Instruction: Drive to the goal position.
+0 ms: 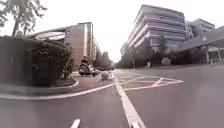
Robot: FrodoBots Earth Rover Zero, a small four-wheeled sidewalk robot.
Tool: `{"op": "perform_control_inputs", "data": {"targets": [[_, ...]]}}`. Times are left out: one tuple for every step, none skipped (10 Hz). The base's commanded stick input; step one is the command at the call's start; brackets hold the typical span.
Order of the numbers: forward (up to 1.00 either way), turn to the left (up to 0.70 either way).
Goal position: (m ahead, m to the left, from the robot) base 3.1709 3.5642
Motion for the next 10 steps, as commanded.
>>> {"op": "perform_control_inputs", "data": {"targets": [[0.7, 0.0], [0.7, 0.0], [0.7, 0.0], [0.7, 0.0], [0.7, 0.0], [0.7, 0.0], [0.7, 0.0], [0.7, 0.0], [0.7, 0.07], [0.7, 0.14]]}}
